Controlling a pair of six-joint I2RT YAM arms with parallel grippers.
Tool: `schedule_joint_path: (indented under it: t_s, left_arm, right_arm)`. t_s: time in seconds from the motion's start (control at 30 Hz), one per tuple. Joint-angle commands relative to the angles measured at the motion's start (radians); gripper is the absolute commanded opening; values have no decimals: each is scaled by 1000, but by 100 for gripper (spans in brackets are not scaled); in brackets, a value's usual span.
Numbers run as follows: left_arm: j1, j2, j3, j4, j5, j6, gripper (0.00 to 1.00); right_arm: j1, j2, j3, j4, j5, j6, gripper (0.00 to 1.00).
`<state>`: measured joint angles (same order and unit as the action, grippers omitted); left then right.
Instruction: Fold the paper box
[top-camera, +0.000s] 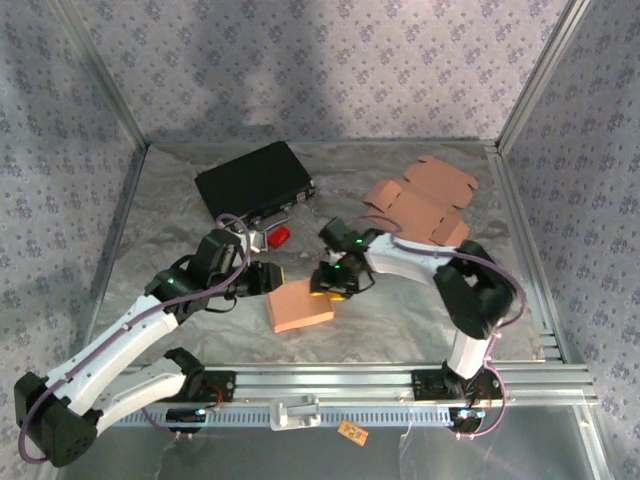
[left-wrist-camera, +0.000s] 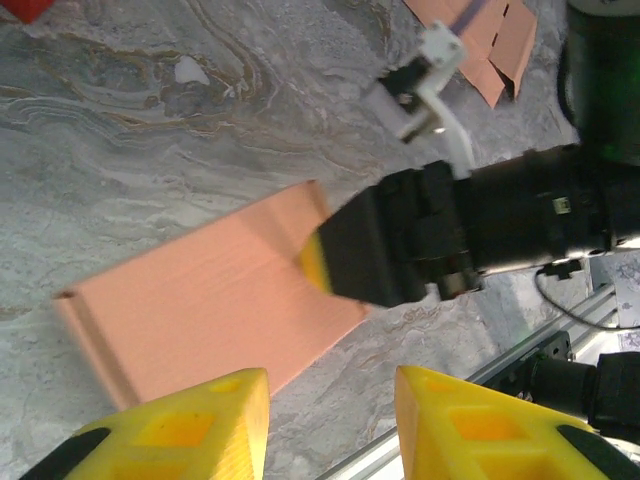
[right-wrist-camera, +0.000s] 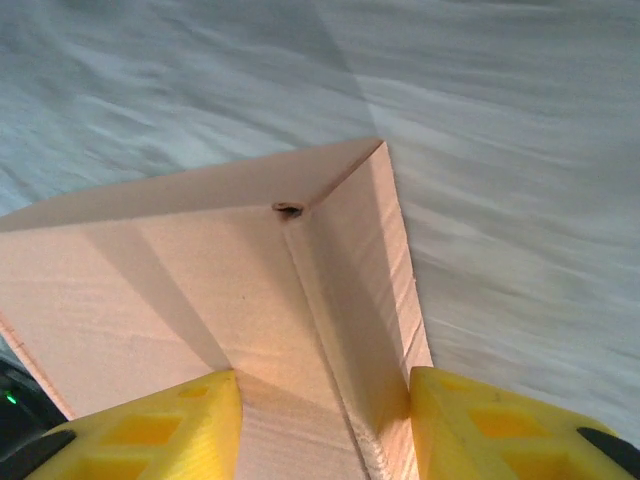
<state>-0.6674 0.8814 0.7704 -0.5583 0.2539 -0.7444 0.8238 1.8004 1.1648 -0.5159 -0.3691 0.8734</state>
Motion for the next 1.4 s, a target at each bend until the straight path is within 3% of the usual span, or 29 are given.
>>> schedule_joint_path:
  t_s: [0.0,0.3,0.43,0.57,0.73,0.83,1.0,1.1,1.17,1.37]
  left_arm:
    - [0,-60,71,-67,-47,-1,37]
    - [6,-199,100,-205,-114,0,37]
    - [6,-228,99,-225,-116,-4,36]
    - [6,-213,101,-186,-114,-1,36]
    - [6,-85,127,-57,-99,5,37]
    - [5,46,146,43,-84,-19,37]
    - [5,267,183,254,-57,-122,36]
    - [-8,405,243,313,-41,-144,35]
    - [-14,476,269,352,-30,-159,35]
    - [-26,605,339,377,-28,-196,36]
  right_arm:
    - [81,133,163,39,67,177,47]
    - [179,397,483,140,45,465,48]
    - [189,349,472,132,114,493,53]
    - [148,171,404,45,252,400,57]
    - [-52,-89,240,-31,315,310,55]
    - [-248,-205,156,-77,304,257,54]
    - [-598,-299,63,6,218,224,53]
    - [-756,-245,56,67,164,215,52]
    - [-807,-150,73,114,93,234,51]
    - [-797,151,291,8,62,172,49]
